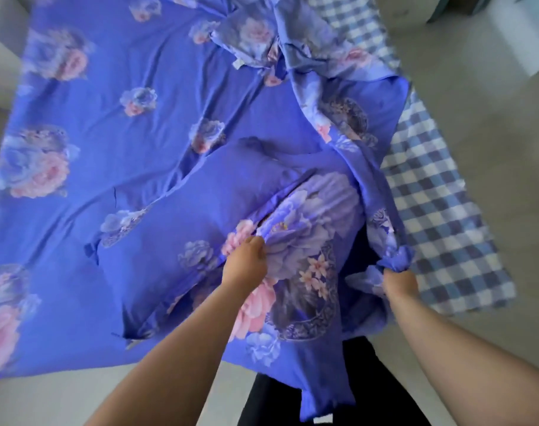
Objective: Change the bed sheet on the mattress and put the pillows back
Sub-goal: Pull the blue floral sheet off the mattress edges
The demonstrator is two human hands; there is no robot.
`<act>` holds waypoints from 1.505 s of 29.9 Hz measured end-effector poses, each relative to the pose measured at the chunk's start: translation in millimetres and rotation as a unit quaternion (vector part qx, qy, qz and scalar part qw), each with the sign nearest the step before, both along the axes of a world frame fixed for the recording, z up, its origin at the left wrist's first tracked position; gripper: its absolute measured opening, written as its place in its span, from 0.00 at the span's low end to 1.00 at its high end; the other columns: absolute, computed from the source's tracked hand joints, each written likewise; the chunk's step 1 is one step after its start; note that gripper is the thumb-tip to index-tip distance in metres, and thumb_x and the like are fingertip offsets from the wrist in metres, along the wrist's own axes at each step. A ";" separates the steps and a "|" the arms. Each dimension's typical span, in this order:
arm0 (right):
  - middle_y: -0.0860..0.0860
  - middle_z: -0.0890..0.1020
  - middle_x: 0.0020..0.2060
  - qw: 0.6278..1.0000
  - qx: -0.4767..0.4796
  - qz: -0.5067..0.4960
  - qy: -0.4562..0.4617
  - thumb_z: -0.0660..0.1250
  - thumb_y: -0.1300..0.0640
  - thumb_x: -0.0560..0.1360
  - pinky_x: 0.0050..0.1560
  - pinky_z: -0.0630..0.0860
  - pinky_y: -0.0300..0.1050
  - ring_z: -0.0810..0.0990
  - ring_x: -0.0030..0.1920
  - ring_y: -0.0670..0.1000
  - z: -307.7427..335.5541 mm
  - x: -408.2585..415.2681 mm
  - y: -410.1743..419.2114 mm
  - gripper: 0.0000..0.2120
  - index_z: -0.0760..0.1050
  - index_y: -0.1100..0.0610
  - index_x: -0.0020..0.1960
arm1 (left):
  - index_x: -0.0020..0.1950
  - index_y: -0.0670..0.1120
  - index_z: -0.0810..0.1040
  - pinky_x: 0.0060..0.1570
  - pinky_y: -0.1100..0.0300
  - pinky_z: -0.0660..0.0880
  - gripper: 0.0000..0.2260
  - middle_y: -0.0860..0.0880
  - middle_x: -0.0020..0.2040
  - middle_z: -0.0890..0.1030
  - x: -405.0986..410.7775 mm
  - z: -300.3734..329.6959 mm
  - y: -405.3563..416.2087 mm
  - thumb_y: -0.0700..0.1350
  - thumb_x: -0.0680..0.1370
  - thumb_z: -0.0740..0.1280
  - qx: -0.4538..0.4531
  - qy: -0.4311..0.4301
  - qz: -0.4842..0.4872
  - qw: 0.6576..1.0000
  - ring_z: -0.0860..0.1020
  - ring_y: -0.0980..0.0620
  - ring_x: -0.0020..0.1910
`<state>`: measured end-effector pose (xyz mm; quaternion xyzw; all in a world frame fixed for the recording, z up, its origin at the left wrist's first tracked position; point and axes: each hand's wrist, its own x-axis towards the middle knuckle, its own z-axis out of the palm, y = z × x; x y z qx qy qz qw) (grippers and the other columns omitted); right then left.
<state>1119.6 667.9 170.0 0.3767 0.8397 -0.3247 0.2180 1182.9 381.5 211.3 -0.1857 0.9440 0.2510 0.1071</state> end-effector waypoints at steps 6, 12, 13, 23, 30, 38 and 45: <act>0.51 0.77 0.31 0.905 -0.395 -0.002 -0.162 0.57 0.32 0.74 0.36 0.71 0.42 0.76 0.31 0.50 50.4 11.8 -72.6 0.25 0.72 0.55 0.42 | 0.43 0.39 0.76 0.43 0.51 0.68 0.05 0.38 0.46 0.79 -41.9 132.8 -68.4 0.40 0.77 0.63 -0.013 0.186 0.055 0.981 0.77 0.38 0.47; 0.58 0.77 0.62 0.855 -0.513 0.004 -0.078 0.56 0.30 0.72 0.58 0.74 0.54 0.79 0.53 0.58 106.5 4.1 -131.5 0.32 0.76 0.56 0.57 | 0.45 0.41 0.76 0.43 0.50 0.69 0.05 0.40 0.47 0.79 -34.8 206.4 -66.4 0.42 0.77 0.63 -0.059 0.271 0.044 0.960 0.76 0.39 0.48; 0.60 0.74 0.65 0.852 -0.521 -0.001 -0.054 0.54 0.39 0.79 0.53 0.78 0.50 0.79 0.52 0.57 115.4 -1.7 -131.7 0.26 0.74 0.59 0.62 | 0.46 0.42 0.75 0.42 0.50 0.69 0.05 0.41 0.47 0.79 -32.3 209.9 -55.7 0.43 0.78 0.63 -0.070 0.286 0.043 0.955 0.76 0.39 0.48; 0.60 0.82 0.42 0.912 -0.399 -0.060 0.070 0.57 0.43 0.79 0.42 0.78 0.46 0.79 0.39 0.56 161.1 -57.5 -20.9 0.21 0.76 0.60 0.53 | 0.42 0.40 0.73 0.37 0.49 0.68 0.10 0.41 0.44 0.77 -53.3 202.4 74.1 0.45 0.76 0.56 -0.119 0.360 -0.007 0.925 0.75 0.39 0.44; 0.46 0.80 0.25 0.850 -0.499 0.166 0.017 0.70 0.53 0.74 0.35 0.76 0.38 0.79 0.26 0.43 174.6 -66.3 -23.1 0.08 0.76 0.56 0.41 | 0.45 0.40 0.74 0.37 0.48 0.67 0.06 0.41 0.47 0.77 -51.6 207.2 105.6 0.42 0.78 0.60 -0.153 0.315 0.053 0.935 0.75 0.37 0.47; 0.55 0.74 0.34 0.888 -0.351 0.253 0.158 0.66 0.61 0.74 0.34 0.66 0.43 0.71 0.37 0.48 175.5 -67.7 -83.6 0.11 0.73 0.55 0.33 | 0.43 0.42 0.75 0.39 0.51 0.66 0.07 0.43 0.43 0.79 -37.9 219.4 92.6 0.43 0.75 0.60 -0.191 0.398 0.062 0.895 0.76 0.41 0.44; 0.63 0.79 0.55 0.925 -0.170 0.108 0.323 0.57 0.61 0.79 0.50 0.65 0.47 0.76 0.57 0.62 193.2 -114.4 2.4 0.13 0.75 0.65 0.58 | 0.42 0.39 0.71 0.47 0.48 0.71 0.08 0.43 0.43 0.74 -82.6 174.0 165.2 0.41 0.78 0.57 0.043 0.448 0.026 0.893 0.72 0.43 0.45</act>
